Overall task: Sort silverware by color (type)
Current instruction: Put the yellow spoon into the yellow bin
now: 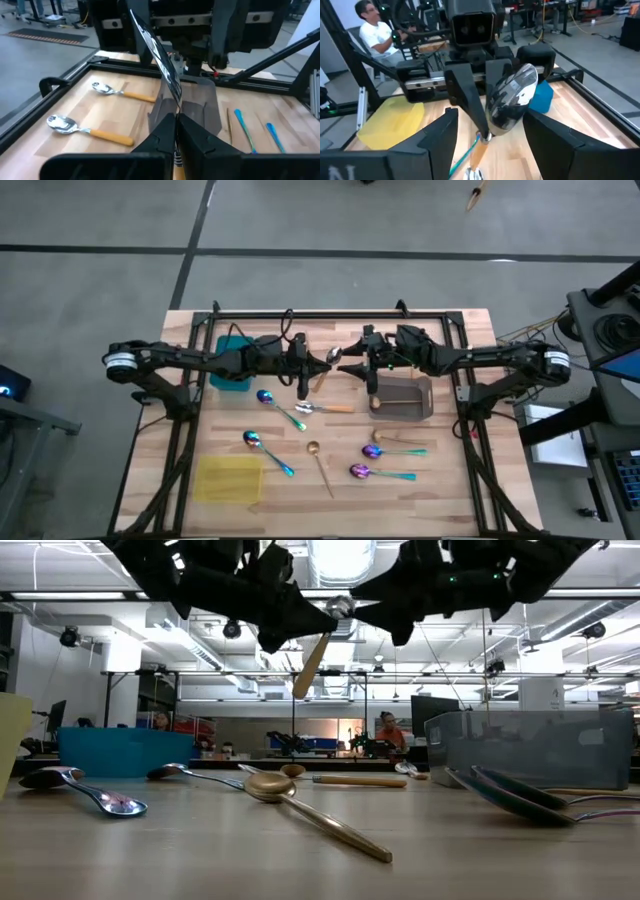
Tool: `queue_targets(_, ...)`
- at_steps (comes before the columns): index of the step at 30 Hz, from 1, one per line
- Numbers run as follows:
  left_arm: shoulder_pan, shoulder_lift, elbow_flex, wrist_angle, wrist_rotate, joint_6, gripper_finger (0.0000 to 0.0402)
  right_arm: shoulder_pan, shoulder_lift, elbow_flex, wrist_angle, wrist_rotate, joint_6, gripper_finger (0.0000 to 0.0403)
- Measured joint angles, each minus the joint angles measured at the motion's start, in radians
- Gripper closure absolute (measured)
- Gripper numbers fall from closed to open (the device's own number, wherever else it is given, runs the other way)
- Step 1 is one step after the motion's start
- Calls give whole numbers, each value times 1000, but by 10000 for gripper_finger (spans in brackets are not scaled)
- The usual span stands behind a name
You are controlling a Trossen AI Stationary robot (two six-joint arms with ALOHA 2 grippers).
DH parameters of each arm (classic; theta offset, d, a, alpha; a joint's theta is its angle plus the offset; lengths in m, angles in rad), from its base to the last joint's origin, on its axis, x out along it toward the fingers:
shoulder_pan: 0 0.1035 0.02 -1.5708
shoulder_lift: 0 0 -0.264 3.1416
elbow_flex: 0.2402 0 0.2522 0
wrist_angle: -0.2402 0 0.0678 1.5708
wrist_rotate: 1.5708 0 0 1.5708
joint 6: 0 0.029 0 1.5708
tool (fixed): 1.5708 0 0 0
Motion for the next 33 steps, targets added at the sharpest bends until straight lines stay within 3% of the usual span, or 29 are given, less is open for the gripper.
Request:
queue_targets(7,0,6,1,14,0,-3,401,0,69,7,119,0,16,192)
queue_targets(11,0,6,1,14,-1,-3,401,0,104,7,196,0,38,215)
queue_targets(15,0,6,1,16,-1,-3,401,0,132,7,235,3,40,267)
queue_targets(21,0,6,1,22,-11,-1,401,-1,139,7,246,-3,33,380)
queue_targets(33,0,6,1,18,-26,-57,386,-2,121,-4,223,-34,-58,393)
